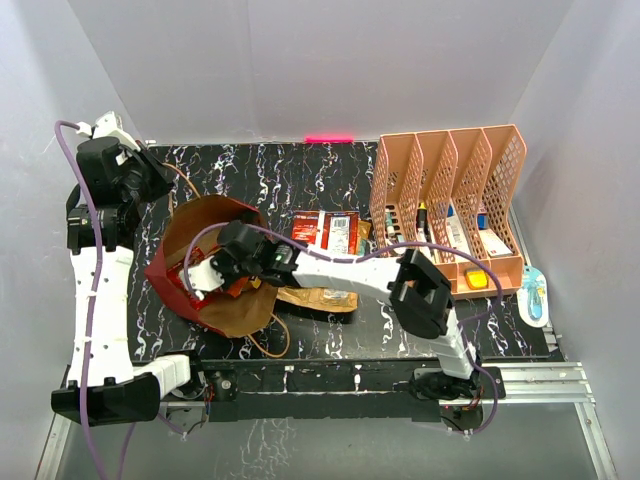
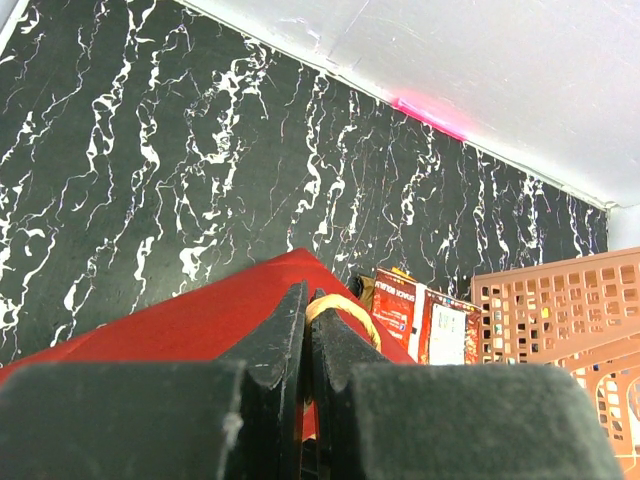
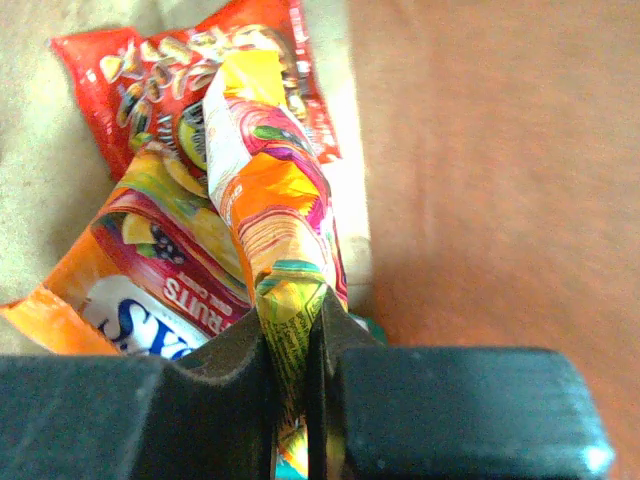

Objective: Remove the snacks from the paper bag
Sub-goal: Take out the snack from the paper bag, then place the snack at the center of the board.

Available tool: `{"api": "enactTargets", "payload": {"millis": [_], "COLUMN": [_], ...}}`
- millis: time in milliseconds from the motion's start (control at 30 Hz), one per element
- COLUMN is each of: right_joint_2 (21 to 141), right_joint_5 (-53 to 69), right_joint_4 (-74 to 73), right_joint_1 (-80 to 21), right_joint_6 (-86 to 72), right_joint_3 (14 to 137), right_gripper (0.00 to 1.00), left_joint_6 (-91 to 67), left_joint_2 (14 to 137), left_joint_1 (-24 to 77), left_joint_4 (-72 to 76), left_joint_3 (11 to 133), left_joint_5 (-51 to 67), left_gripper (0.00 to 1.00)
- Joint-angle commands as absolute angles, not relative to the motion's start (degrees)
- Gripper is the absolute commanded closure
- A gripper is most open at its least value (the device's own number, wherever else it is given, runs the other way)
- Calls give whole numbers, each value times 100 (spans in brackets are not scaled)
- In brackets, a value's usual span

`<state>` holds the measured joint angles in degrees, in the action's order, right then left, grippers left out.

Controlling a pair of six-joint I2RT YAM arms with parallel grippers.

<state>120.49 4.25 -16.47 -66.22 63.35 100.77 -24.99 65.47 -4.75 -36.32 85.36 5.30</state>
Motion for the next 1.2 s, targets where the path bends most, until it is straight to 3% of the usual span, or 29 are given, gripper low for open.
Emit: {"api": "enactTargets", "payload": {"millis": [0, 367, 567, 733, 933, 1000, 1167], "right_joint_2": [10962, 9593, 7328, 5717, 5397, 5638, 6236], "right_joint_5": [623, 954, 1051, -162, -1468, -1193, 1383], "right_joint_4": [-1235, -2630, -1961, -1478, -1079, -958, -396], "right_joint_1": [-6569, -6583, -6583, -6575, -6415, -6044, -4780], "right_joint_6": [5505, 2632, 1571, 1358, 2285, 2593, 4070], "right_joint_3": [10209, 10976, 8628, 6772, 5628, 5533, 5292], "right_gripper": [93, 93, 93, 93, 93, 93, 93], "left_joint_6": [-2522, -2494, -2478, -2470, -2471, -2478, -2461], "left_joint_2": [6442, 6464, 6478, 6537, 6627, 6612, 6601], "left_joint_1": [-479, -475, -478, -476, -479, -476, -477], "left_joint_4": [-3526, -3534, -3469, -3457, -3474, -3481, -3502], "left_joint_3": [8520, 8565, 8446, 8443, 8568, 8574, 8587], "left_joint_5": [504, 432, 411, 417, 456, 466, 462], "left_gripper": [100, 100, 100, 100, 100, 100, 100]}}
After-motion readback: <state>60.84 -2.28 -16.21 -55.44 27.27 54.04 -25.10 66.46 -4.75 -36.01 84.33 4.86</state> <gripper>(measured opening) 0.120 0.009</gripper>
